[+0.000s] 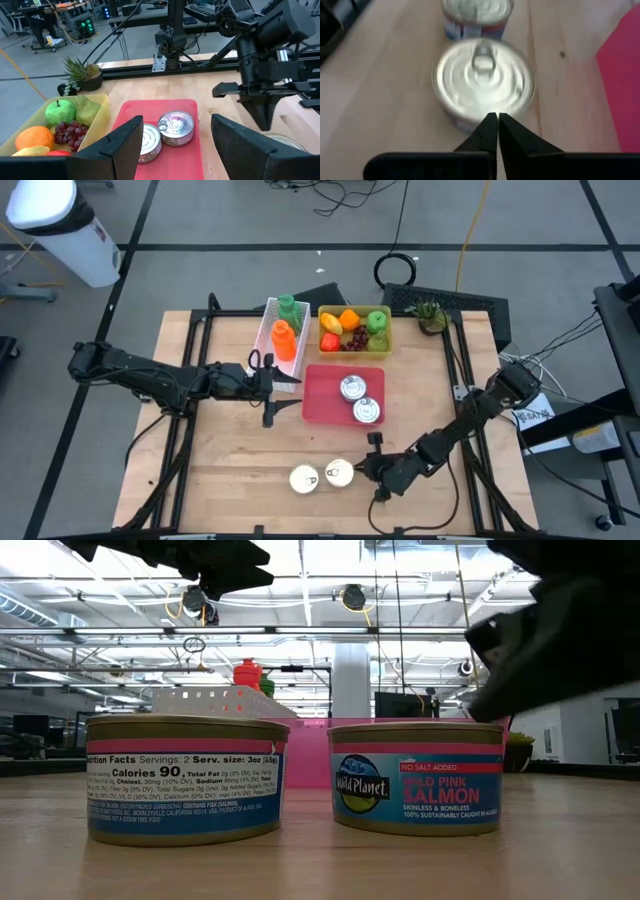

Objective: Pick & Place Food Item
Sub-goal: Put the right blue and pink tuna can into the red bin

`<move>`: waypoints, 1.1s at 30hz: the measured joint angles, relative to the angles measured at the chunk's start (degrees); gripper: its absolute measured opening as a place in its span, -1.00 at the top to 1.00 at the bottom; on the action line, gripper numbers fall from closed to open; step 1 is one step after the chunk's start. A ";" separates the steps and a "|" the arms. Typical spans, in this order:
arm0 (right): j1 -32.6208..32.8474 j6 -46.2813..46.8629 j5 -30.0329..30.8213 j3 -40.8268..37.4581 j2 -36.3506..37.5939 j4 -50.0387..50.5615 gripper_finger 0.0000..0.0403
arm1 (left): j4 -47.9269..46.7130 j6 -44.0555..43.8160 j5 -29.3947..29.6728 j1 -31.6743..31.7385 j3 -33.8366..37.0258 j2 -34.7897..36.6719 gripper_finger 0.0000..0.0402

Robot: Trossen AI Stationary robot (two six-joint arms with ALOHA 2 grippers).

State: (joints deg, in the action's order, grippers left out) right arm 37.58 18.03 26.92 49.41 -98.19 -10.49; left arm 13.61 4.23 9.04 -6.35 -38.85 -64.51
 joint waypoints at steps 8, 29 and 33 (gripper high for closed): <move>-0.20 -1.59 -2.69 0.07 -1.44 -6.07 1.00 | 0.00 0.00 0.01 0.02 0.00 0.00 -0.21; -0.42 6.81 -2.90 -0.14 -1.22 11.62 1.00 | 0.01 0.00 0.02 0.01 0.00 0.00 -0.21; 0.32 8.51 2.78 -0.06 2.39 14.38 1.00 | 0.02 0.00 0.02 0.02 0.00 0.00 -0.21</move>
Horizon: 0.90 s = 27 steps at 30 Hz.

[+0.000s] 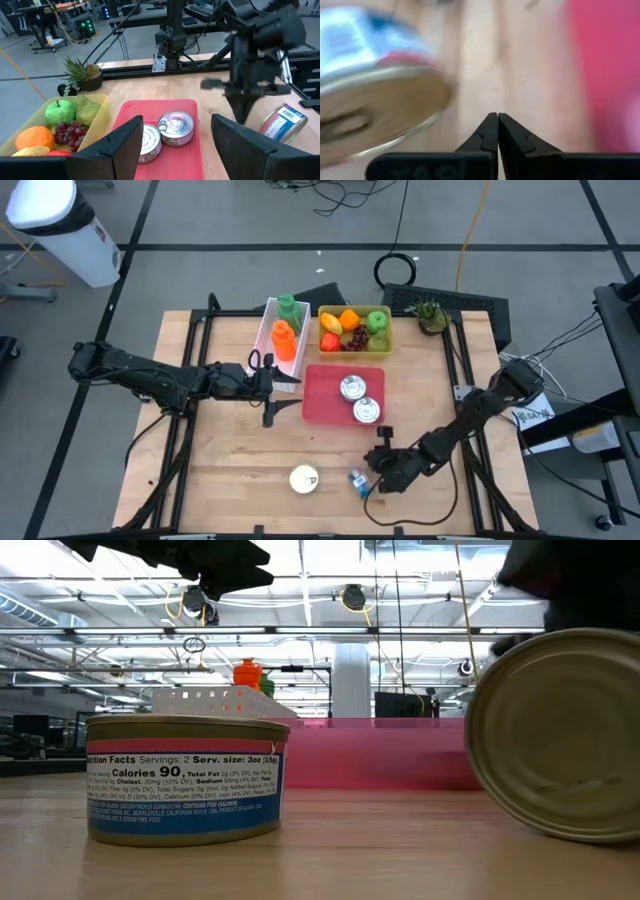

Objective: Pick & Place Food Item
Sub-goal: Put the right blue and pink tuna can into the red bin

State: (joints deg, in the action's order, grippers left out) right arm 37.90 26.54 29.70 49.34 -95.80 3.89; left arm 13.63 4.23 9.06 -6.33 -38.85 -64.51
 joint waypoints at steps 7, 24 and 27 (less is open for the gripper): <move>6.91 -3.90 9.17 0.02 9.17 -1.56 1.00 | -0.02 0.00 0.00 -0.01 0.00 0.00 -0.21; 12.52 -13.60 -9.95 -3.54 7.71 -45.16 -0.06 | -0.02 0.00 0.00 -0.02 0.00 0.00 -0.21; 12.90 -8.60 -7.45 -0.64 7.71 -35.86 -0.35 | -0.01 0.00 0.00 0.00 0.00 0.00 -0.21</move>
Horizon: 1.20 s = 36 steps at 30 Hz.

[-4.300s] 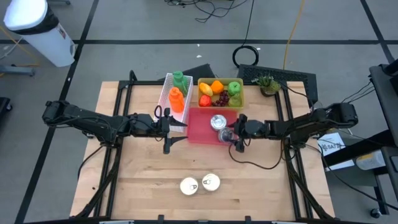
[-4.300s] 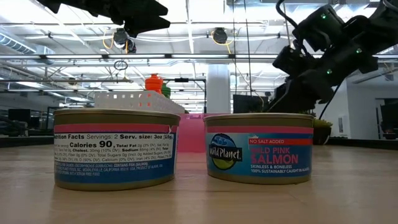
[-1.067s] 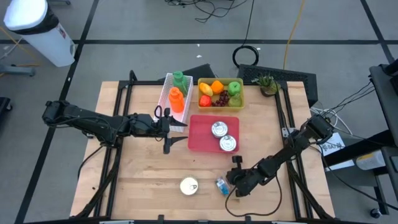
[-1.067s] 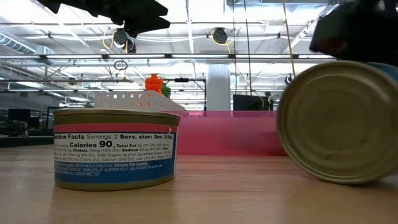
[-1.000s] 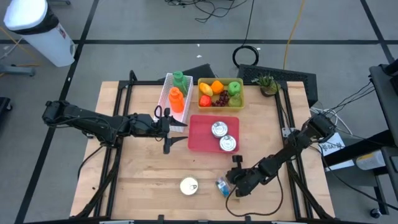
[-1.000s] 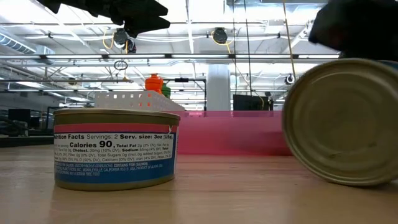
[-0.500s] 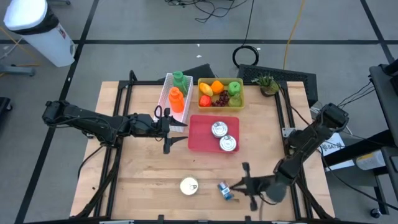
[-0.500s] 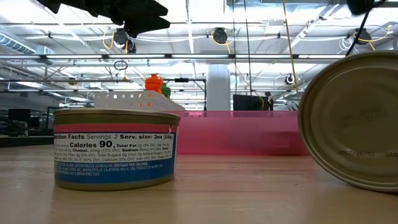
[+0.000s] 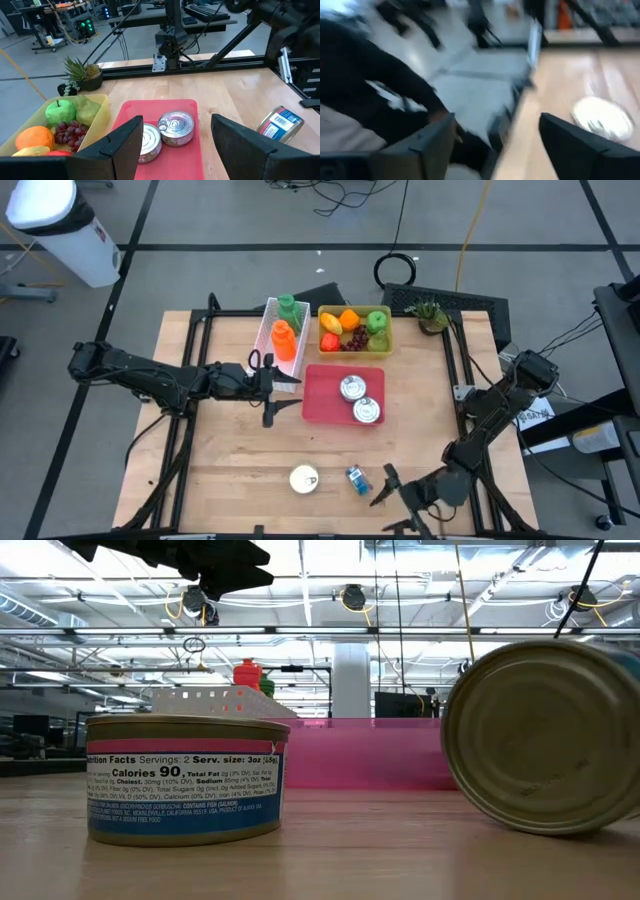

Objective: Pick & Place Food Item
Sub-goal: Put the right blue and pink tuna can into the red bin

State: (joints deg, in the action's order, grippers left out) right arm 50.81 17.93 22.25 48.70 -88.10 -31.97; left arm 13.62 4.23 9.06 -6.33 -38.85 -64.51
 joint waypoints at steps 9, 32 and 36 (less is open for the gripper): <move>-1.75 33.45 8.71 6.03 -0.02 39.93 -0.47 | 0.01 0.00 0.00 0.00 0.00 0.00 -0.21; -8.88 32.04 10.23 5.47 -14.83 26.49 -0.40 | 0.16 0.00 0.00 0.00 0.00 0.00 -0.21; -10.03 30.49 12.57 5.47 -15.11 27.25 -0.40 | 0.15 0.00 0.00 0.01 0.00 0.00 -0.21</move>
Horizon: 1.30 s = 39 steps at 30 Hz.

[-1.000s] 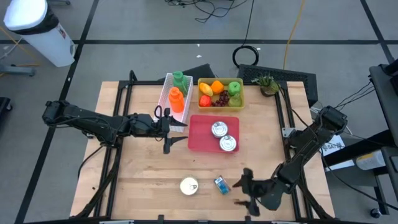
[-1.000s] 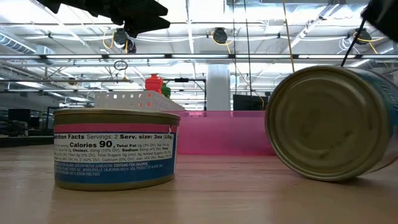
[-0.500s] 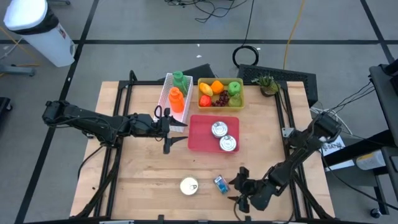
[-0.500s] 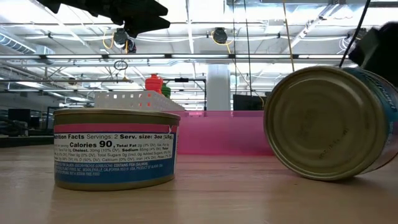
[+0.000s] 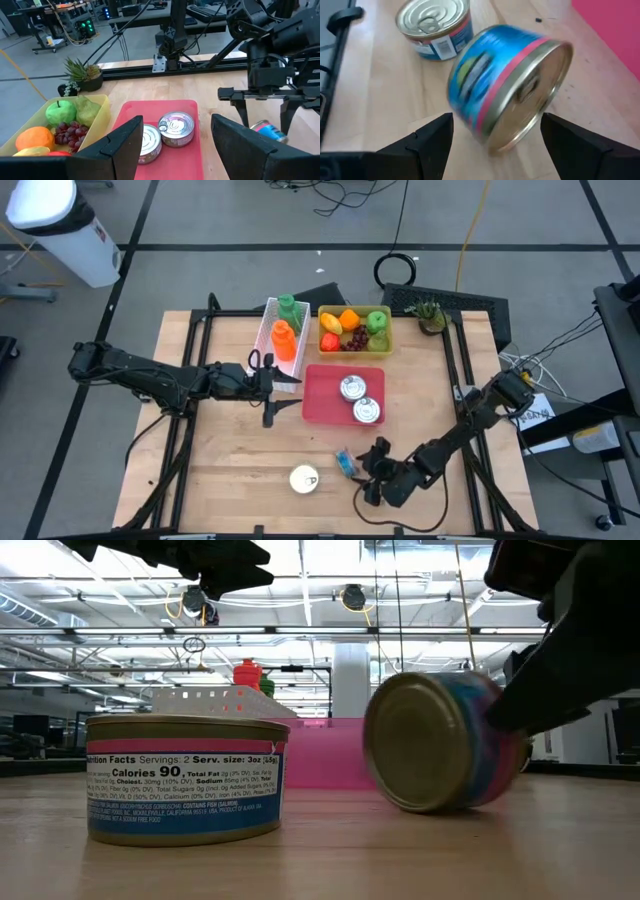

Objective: Pick & Place Food Item
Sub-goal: Put the right blue and pink tuna can into the red bin

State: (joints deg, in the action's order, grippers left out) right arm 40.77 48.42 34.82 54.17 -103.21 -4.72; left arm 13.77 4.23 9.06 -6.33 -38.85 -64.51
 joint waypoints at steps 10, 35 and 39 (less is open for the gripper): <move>-0.11 0.35 3.45 -0.04 0.52 1.97 -0.40 | -0.01 0.00 0.00 -0.02 0.00 0.00 -0.21; -3.65 -4.17 10.47 0.22 -7.40 -15.47 -0.40 | -0.16 0.00 -0.01 -0.01 0.00 0.00 -0.21; -3.66 -5.31 15.21 0.22 -7.40 -12.05 -0.38 | -0.18 0.00 -0.02 -0.02 0.00 0.00 -0.21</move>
State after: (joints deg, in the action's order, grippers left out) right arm 37.11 43.11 50.03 54.39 -110.61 -16.77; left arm 13.59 4.23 9.04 -6.35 -38.85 -64.51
